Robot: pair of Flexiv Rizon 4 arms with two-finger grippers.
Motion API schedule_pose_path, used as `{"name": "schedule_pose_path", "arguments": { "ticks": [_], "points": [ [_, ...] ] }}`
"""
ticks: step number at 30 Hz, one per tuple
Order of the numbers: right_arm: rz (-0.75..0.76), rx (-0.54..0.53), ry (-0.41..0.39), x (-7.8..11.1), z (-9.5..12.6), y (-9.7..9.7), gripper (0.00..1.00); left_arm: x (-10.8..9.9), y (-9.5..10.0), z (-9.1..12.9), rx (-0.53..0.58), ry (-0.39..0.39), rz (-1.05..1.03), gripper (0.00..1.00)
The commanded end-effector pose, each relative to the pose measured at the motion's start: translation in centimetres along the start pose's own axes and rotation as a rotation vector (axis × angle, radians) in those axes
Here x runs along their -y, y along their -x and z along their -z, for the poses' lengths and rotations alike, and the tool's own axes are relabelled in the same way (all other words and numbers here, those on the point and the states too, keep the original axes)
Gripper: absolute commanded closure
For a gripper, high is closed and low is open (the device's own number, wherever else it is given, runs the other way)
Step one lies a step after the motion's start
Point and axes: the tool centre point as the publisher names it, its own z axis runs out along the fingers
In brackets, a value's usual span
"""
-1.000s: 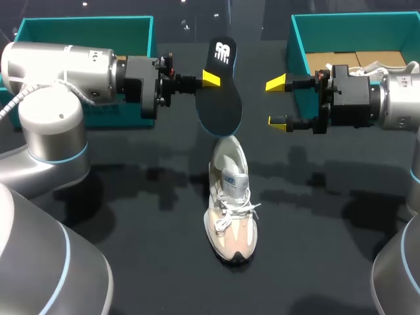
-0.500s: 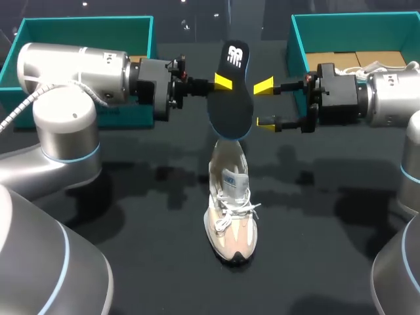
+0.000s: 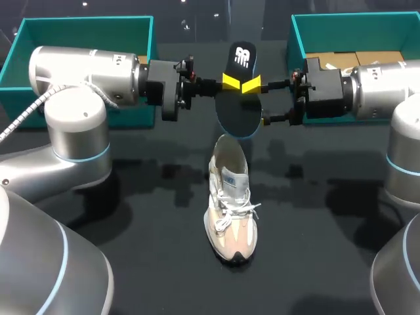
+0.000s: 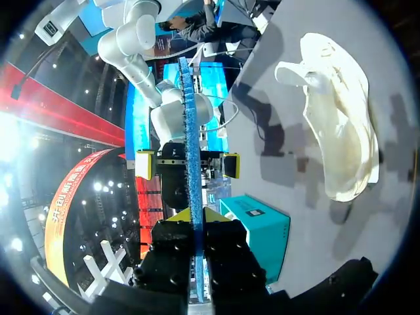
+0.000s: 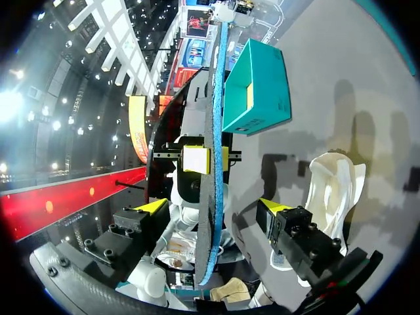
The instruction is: Take the shoe out of the shoebox, open the shoe tongue, remove and reinsert the insole, then place the shoe into the shoebox
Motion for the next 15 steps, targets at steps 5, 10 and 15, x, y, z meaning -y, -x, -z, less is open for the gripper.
{"name": "schedule_pose_path", "arguments": {
  "ticks": [5, 10, 15],
  "points": [
    [-0.002, -0.006, -0.010, -0.51, -0.80, 0.54, 0.51, 0.08, -0.18, -0.68, 0.009, 0.009, -0.006, 1.00],
    [-0.004, -0.008, -0.009, -0.50, -0.87, 0.64, 0.58, 0.04, -0.23, -0.81, 0.008, 0.014, -0.011, 1.00],
    [-0.005, -0.011, -0.002, -0.46, -0.84, 0.69, 0.60, 0.07, -0.27, -0.89, 0.008, 0.016, -0.014, 1.00]
  ]
}}
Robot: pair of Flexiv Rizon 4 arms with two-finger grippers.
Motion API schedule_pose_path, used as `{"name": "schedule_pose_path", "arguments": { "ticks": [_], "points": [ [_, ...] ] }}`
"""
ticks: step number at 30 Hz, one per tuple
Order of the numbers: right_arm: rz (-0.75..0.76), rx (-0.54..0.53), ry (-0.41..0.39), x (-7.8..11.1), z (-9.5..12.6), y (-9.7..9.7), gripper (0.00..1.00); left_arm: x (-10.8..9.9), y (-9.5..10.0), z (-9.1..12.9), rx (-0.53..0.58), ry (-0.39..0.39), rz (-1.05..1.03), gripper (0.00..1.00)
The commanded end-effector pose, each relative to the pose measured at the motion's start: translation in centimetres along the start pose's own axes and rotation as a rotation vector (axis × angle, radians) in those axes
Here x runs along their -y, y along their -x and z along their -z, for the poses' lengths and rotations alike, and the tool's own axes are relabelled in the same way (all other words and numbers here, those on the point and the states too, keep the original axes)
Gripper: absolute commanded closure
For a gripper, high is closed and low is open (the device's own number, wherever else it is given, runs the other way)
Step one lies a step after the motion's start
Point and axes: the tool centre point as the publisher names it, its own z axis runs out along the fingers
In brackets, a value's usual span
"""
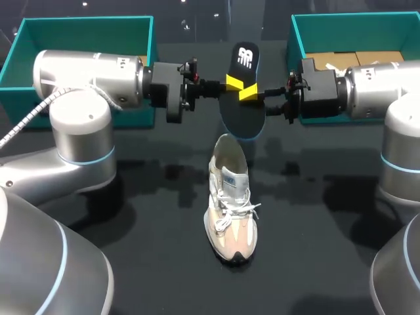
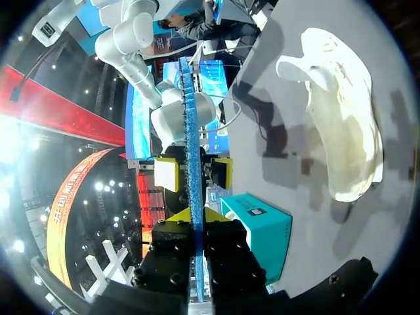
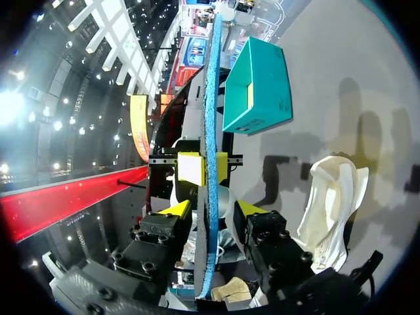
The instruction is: Take the shoe out of the shoebox, open the shoe tongue, remove and reinsert the insole, then place the shoe into the shoebox
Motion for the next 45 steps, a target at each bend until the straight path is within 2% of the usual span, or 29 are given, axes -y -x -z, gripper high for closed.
{"name": "schedule_pose_path", "arguments": {
  "ticks": [1, 7, 8, 11, 17, 18, 19, 24, 30, 45],
  "points": [
    [-0.001, 0.002, 0.006, 0.1, -0.2, 0.0, 0.61, 0.1, -0.1, -0.3, 0.003, 0.002, -0.002, 1.00],
    [-0.002, 0.001, 0.012, 0.0, 0.0, 0.1, 0.70, 0.0, -0.2, -0.1, 0.005, 0.005, -0.004, 1.00],
    [-0.003, 0.000, 0.013, 0.0, 0.0, 0.1, 0.75, 0.0, -0.2, -0.1, 0.005, 0.005, -0.004, 1.00],
    [-0.004, 0.000, 0.015, 0.0, 0.0, 0.1, 1.00, 0.0, -0.2, 0.0, 0.007, 0.006, -0.004, 1.00],
    [0.000, 0.000, 0.013, -0.3, -0.2, 0.0, 1.00, 0.1, -0.4, 0.2, 0.007, 0.004, 0.008, 1.00],
    [0.001, 0.000, 0.012, -0.3, -0.2, 0.0, 1.00, 0.1, -0.4, 0.3, 0.001, -0.004, 0.019, 0.61],
    [0.002, 0.000, 0.011, -0.3, -0.2, 0.0, 1.00, 0.2, -0.4, 0.5, 0.002, -0.005, 0.028, 0.00],
    [0.021, -0.011, 0.017, -0.4, 0.2, 0.2, 1.00, 1.3, -0.1, 3.0, -0.043, -0.012, 0.089, 0.00],
    [0.071, -0.027, 0.022, -0.6, 0.5, 0.4, 1.00, 2.6, -1.2, 6.9, -0.210, 0.021, 0.286, 0.00],
    [0.077, -0.028, 0.021, -0.6, 0.5, 0.5, 1.00, 2.6, -1.2, 6.9, -0.210, 0.021, 0.286, 0.00]
  ]
}}
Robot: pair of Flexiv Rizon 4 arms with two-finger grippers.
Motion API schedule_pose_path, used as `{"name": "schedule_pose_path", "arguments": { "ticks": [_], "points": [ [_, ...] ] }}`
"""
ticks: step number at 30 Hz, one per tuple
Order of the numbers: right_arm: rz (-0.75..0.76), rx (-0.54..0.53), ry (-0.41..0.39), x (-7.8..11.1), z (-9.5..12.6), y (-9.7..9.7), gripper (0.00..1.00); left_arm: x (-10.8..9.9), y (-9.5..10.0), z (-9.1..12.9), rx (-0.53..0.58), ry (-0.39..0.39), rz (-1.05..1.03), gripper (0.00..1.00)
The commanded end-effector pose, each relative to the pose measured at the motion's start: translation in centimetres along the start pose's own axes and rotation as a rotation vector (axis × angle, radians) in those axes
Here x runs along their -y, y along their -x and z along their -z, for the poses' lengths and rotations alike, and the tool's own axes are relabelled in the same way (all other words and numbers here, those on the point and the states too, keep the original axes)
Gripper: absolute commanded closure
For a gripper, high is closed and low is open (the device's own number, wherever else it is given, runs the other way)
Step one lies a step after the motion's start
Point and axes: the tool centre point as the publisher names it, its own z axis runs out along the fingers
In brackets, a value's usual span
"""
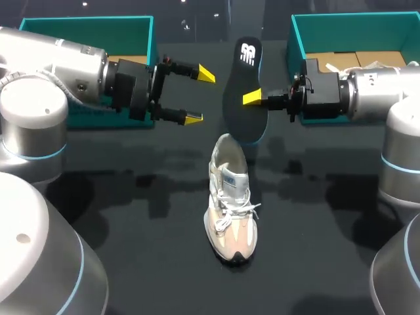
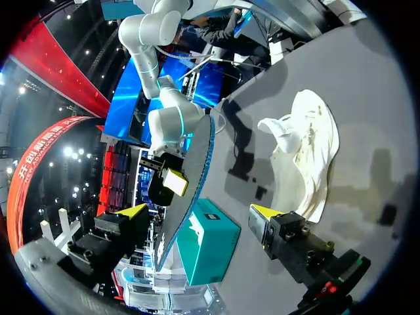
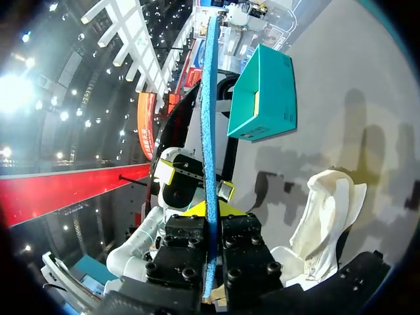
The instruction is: Take the shoe out of the shoebox, open the shoe tongue, remove and reinsert the insole, then place the shoe into the shoebox
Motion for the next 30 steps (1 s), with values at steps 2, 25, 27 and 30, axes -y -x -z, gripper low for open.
{"name": "schedule_pose_path", "arguments": {
  "ticks": [2, 25, 27, 30],
  "points": [
    [-0.001, 0.004, 0.000, 0.0, -0.1, 0.0, 1.00, 0.2, 0.0, 0.0, -0.017, 0.002, 0.052, 0.00],
    [0.315, 0.118, 0.160, -1.1, -1.8, 1.7, 1.00, -1.2, -3.3, 5.6, -0.579, -0.007, 1.019, 0.00],
    [0.317, 0.201, 0.169, -1.5, -2.0, 2.1, 1.00, -1.2, -3.3, 5.6, -0.579, -0.007, 1.019, 0.00],
    [0.317, 0.201, 0.169, -1.5, -2.0, 2.1, 1.00, -1.2, -3.3, 5.6, -0.579, -0.007, 1.019, 0.00]
  ]
}}
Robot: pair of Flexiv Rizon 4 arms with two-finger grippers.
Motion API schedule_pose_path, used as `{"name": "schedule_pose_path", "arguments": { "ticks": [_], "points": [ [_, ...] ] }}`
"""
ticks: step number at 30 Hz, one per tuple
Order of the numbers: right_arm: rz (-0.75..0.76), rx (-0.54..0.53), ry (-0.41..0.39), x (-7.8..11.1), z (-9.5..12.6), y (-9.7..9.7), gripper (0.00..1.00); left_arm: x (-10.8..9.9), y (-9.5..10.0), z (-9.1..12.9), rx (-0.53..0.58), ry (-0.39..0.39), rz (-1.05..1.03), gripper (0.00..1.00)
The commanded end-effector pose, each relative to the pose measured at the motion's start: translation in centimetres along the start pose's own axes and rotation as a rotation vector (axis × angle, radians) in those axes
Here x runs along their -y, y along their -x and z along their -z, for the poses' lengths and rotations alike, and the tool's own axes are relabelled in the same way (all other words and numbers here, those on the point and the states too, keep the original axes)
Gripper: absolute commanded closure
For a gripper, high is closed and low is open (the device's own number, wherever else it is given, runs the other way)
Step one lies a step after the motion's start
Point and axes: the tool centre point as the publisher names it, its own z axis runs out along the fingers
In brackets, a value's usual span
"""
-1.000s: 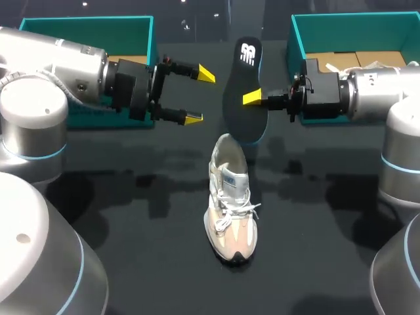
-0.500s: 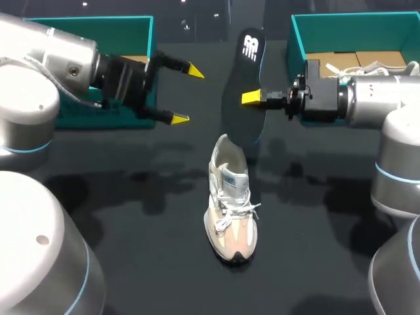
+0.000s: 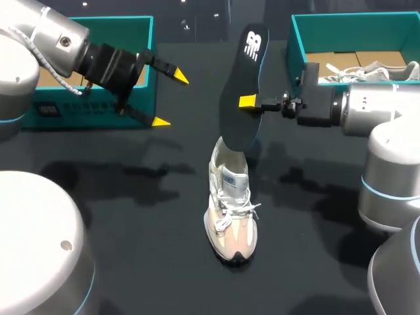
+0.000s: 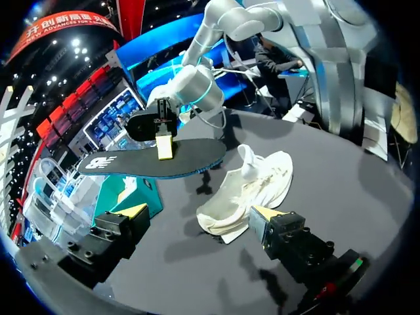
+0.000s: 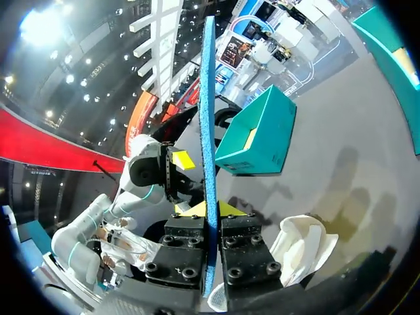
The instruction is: Take the shoe out of the shoebox, open the shoe tongue, remove and reinsert the insole, then place the shoe into the shoebox
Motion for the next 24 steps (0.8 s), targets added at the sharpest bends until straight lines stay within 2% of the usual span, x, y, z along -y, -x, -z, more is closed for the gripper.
{"name": "schedule_pose_path", "arguments": {
  "ticks": [1, 11, 13, 19, 24],
  "points": [
    [-0.005, 0.052, -0.018, -0.3, -0.9, -0.5, 1.00, 0.1, 0.6, 0.3, -0.288, -0.011, 0.248, 0.00],
    [-0.005, 0.052, -0.018, -0.3, -0.9, -0.5, 1.00, 0.1, 0.6, 0.3, -0.288, -0.011, 0.248, 0.00],
    [-0.005, 0.052, -0.018, -0.3, -0.9, -0.5, 1.00, -0.2, 0.0, -0.9, -0.294, 0.025, 0.299, 0.00],
    [0.045, -0.090, -0.122, 0.0, -0.6, 0.9, 1.00, -0.7, -2.3, -3.0, -0.266, 0.108, 0.376, 0.00],
    [0.062, -0.132, -0.193, 0.5, -0.7, 1.3, 1.00, -1.1, -3.8, -4.0, -0.239, 0.181, 0.422, 0.00]
  ]
}}
